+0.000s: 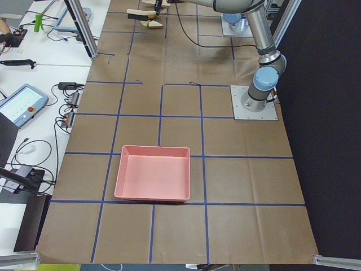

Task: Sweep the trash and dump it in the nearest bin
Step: 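Place the dustpan beside the bread and potato with the right gripper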

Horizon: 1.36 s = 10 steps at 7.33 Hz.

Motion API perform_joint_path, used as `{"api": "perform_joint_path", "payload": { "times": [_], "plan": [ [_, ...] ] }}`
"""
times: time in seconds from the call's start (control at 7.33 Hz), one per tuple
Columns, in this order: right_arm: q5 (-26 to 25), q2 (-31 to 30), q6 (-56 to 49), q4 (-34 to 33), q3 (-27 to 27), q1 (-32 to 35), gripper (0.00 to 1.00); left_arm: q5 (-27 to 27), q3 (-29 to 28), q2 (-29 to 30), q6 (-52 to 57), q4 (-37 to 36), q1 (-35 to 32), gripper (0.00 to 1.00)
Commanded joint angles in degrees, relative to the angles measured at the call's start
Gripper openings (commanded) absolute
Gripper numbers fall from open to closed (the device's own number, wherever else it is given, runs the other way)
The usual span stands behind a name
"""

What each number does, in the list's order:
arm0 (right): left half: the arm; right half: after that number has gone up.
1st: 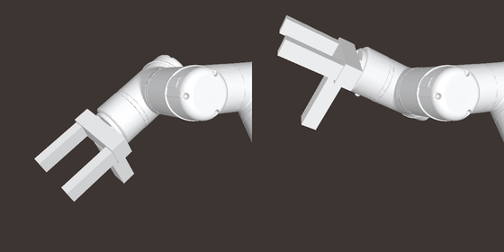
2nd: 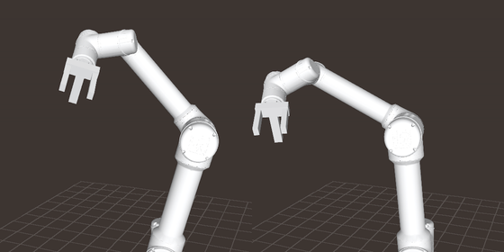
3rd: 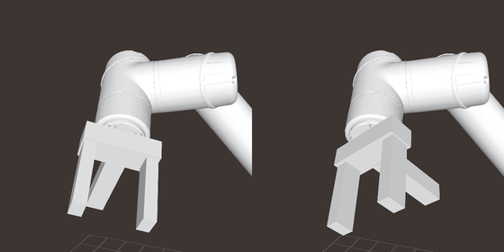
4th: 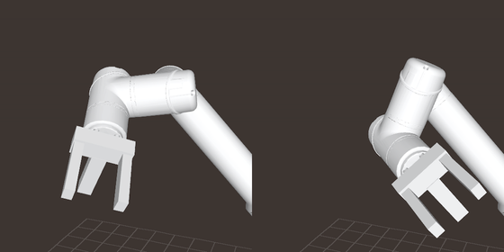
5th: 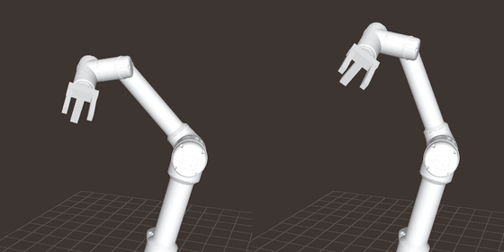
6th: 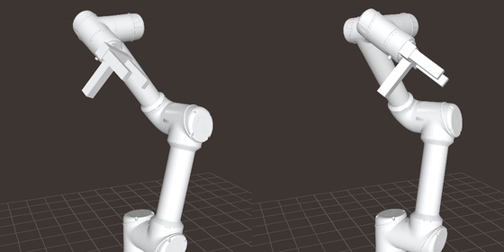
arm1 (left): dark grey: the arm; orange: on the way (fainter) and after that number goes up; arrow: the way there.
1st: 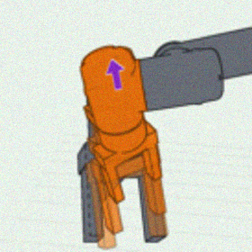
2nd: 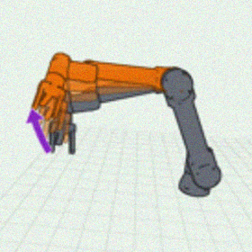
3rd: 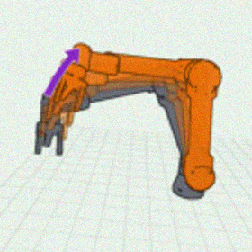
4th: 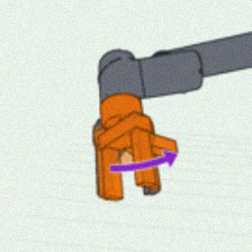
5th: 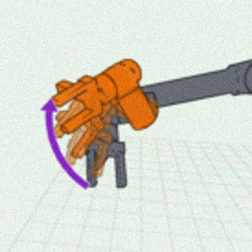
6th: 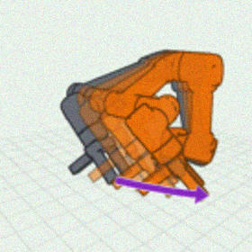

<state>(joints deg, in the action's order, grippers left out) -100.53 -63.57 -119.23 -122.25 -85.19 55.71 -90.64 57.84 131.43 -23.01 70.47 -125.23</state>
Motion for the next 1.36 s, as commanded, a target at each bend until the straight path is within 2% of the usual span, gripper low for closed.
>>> {"api": "perform_joint_path", "payload": {
  "times": [0.0, 0.14, 0.55, 1.23],
  "plan": [
    [0.7, 2.6, -1.5, -0.1, 0.5, 0.1, 0.02, -4.8, -0.7, 2.8, -0.5, 0.3, -2.5, 0.00],
    [0.8, 2.7, -2.2, -0.1, 0.4, 0.4, 0.02, -7.9, -1.8, 4.3, -0.5, 0.1, -3.8, 0.00],
    [4.5, 3.4, -1.5, -0.3, 0.8, 0.5, 0.02, -8.1, -5.5, 8.0, -2.1, 2.8, -5.5, 0.00],
    [4.6, 5.2, -1.9, -1.6, 0.9, 3.1, 0.02, -8.1, -6.2, 9.5, -9.2, 5.9, -7.9, 0.00]
  ]
}}
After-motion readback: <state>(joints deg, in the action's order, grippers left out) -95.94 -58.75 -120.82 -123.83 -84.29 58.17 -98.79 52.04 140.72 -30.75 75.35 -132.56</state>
